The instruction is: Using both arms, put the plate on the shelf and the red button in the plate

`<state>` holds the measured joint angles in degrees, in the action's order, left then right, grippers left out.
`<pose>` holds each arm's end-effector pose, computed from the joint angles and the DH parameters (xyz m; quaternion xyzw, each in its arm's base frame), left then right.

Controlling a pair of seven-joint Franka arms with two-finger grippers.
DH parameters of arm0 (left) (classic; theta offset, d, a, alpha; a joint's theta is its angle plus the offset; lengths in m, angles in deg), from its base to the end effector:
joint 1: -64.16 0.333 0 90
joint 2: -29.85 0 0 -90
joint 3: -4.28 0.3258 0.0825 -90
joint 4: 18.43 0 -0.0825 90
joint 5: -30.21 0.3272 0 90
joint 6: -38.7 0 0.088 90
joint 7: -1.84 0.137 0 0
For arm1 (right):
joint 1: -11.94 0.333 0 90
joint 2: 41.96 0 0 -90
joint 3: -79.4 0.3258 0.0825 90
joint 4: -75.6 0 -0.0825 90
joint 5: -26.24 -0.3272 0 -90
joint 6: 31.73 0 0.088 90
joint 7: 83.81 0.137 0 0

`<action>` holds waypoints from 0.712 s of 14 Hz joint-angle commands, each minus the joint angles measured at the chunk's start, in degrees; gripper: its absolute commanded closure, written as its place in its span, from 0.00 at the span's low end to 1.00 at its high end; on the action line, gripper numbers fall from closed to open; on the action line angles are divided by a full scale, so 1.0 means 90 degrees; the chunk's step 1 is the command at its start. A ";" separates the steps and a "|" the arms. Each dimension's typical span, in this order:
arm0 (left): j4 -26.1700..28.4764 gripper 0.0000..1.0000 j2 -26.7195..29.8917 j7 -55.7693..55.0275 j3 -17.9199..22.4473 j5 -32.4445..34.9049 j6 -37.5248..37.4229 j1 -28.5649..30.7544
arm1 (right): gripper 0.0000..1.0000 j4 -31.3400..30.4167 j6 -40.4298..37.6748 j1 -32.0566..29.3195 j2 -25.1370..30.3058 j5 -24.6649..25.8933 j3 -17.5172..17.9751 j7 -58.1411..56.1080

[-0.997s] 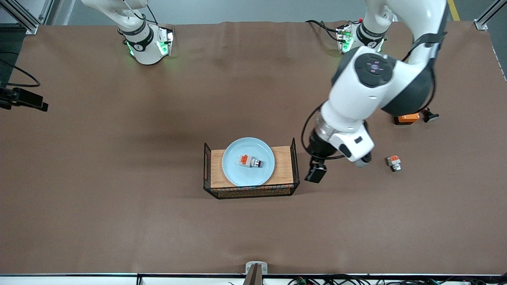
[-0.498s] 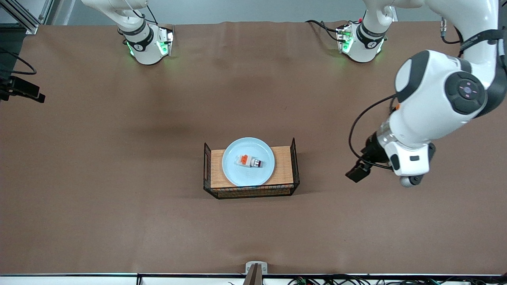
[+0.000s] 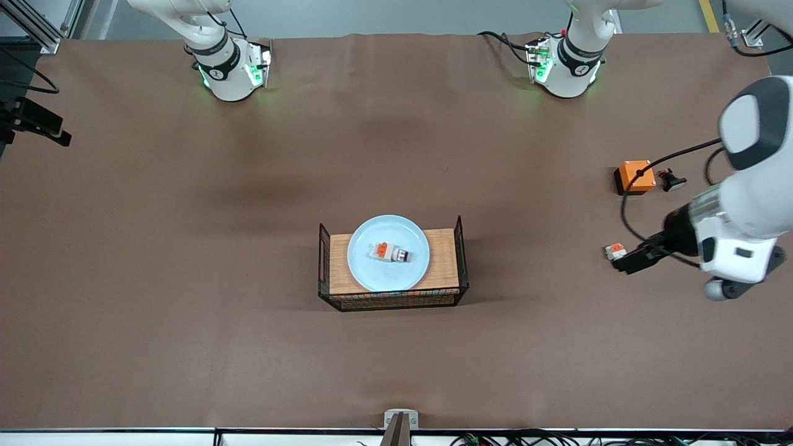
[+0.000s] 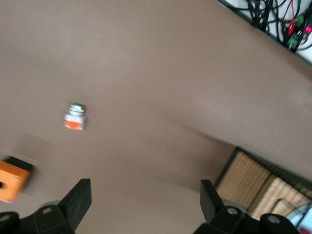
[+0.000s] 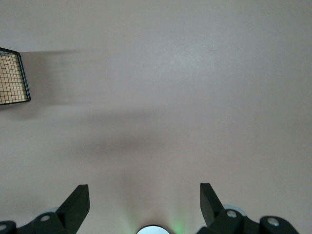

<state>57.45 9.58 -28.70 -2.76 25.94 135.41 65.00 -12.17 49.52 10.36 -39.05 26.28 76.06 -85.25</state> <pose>0.6101 -0.0629 0.5230 0.9741 0.2183 -0.0124 0.0572 0.4618 -0.0407 0.6317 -0.9990 0.0303 0.0314 0.0029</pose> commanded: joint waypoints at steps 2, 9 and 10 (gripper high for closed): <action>0.1146 0.01 0.0931 0.1330 -0.0028 -0.0014 -0.0063 0.0335 | 0.00 -0.0249 0.0074 -0.0039 0.0253 -0.0034 0.0019 0.0003; 0.2389 0.01 0.1929 0.2065 -0.0028 -0.0014 0.0542 0.0668 | 0.00 -0.0356 0.0152 -0.0069 0.0380 -0.0112 -0.0010 -0.0065; 0.2370 0.01 0.1930 0.2075 -0.0019 -0.0014 0.0572 0.0668 | 0.00 -0.0433 0.0259 -0.0078 0.0390 -0.0122 -0.0010 -0.0094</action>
<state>75.98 24.65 -11.44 -2.76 25.94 138.62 70.52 -13.33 49.96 10.35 -37.49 26.23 75.77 -85.26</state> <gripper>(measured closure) 0.004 0.000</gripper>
